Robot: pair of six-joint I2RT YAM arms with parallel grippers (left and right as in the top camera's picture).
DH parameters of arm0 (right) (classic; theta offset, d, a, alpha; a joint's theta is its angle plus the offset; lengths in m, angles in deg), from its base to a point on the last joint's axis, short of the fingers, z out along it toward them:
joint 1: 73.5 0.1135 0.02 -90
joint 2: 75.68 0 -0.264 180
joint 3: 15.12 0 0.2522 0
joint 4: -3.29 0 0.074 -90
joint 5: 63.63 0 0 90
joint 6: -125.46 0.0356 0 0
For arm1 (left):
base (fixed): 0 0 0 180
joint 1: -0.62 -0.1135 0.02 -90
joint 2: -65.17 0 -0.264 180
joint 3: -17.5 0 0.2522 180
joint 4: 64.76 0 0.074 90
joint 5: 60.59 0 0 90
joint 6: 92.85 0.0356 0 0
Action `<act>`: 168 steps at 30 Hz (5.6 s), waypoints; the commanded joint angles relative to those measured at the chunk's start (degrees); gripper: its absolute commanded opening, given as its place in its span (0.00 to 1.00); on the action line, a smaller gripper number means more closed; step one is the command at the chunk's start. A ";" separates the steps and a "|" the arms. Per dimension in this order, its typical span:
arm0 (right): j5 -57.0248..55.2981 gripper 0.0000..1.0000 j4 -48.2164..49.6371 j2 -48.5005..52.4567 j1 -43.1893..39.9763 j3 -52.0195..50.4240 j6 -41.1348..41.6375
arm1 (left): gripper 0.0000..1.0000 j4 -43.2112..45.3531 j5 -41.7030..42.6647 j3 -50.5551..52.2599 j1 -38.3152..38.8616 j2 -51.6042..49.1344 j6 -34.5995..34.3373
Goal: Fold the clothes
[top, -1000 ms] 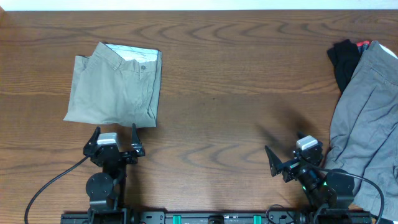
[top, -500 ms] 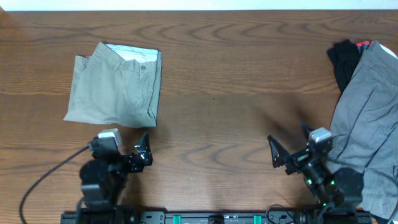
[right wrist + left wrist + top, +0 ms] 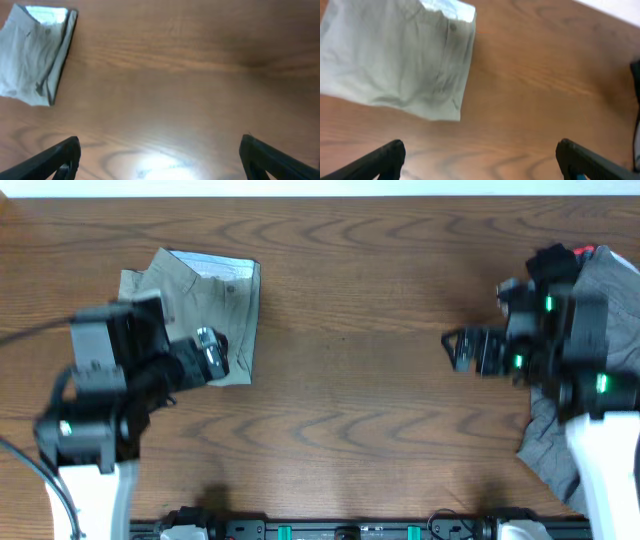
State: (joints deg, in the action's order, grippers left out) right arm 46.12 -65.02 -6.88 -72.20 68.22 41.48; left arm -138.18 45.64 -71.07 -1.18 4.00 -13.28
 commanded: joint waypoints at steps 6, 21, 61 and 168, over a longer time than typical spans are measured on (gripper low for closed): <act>-5.05 0.99 -8.85 16.37 -2.08 16.76 0.33 | 0.98 -5.14 0.28 -8.37 0.17 -6.12 2.93; -10.78 0.86 -8.33 50.38 -26.38 48.50 11.54 | 0.98 -8.02 0.22 -8.37 0.17 -6.19 4.90; -14.73 0.01 6.40 56.83 -28.33 48.59 10.69 | 0.98 -9.16 0.24 -8.31 0.17 -6.19 4.85; -12.76 0.54 -13.57 39.69 2.62 57.96 1.88 | 0.98 -9.09 -6.19 -12.83 1.79 -9.05 4.81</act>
State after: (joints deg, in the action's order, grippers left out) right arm 46.47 -73.70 35.50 -69.97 126.23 46.18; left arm -147.14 39.52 -83.00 0.37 -7.50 -8.96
